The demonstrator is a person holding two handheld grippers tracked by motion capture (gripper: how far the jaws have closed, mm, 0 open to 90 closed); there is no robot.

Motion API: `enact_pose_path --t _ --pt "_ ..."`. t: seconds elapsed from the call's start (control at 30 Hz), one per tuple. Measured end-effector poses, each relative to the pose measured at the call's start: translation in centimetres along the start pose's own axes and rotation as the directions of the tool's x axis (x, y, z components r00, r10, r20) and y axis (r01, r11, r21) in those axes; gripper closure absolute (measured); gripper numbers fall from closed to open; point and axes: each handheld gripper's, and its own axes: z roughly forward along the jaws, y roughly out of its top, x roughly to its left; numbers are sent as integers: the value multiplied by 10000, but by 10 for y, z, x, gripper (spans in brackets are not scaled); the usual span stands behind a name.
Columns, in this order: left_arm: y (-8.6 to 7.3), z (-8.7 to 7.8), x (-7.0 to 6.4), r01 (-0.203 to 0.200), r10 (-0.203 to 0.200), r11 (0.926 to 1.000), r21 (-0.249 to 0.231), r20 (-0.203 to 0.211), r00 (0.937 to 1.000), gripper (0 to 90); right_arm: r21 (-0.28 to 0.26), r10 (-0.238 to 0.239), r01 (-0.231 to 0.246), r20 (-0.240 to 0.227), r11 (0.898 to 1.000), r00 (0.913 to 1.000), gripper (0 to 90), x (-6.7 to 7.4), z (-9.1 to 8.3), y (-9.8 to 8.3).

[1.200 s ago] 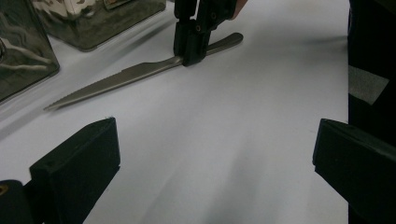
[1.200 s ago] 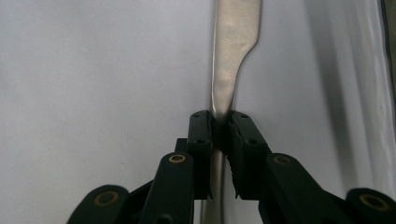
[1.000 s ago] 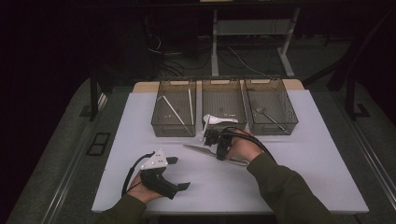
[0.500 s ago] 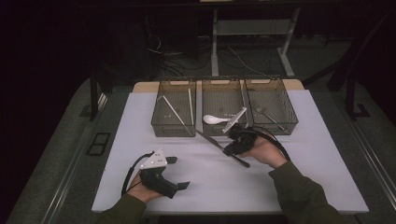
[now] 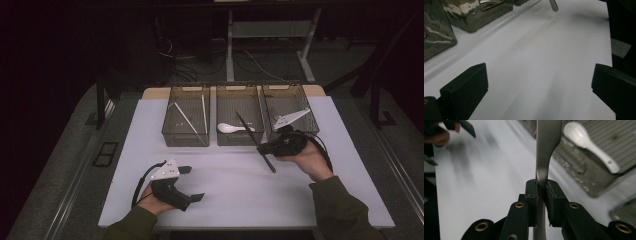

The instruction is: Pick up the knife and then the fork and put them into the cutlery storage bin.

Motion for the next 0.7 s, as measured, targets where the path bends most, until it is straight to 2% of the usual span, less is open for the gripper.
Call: enact_pose_path --t 0.1,0.27,0.43,0.7 --pt "0 0 3 -77 77 9999 -101 29 10000 0 -520 215 -217 -50 9984 9998 802 -4 -11 0" --pt "0 0 2 -57 57 9999 -117 14 10000 0 -1192 423 -375 373 9922 9984 802 -10 -33 4" --pt "0 0 1 11 -11 9999 -116 -20 10000 0 -2001 787 -620 764 9778 9940 802 -23 -56 8" --pt "0 -1 1 24 -25 9999 -101 -65 10000 0 -2629 1247 -834 1447 9612 9816 802 -40 -82 19"
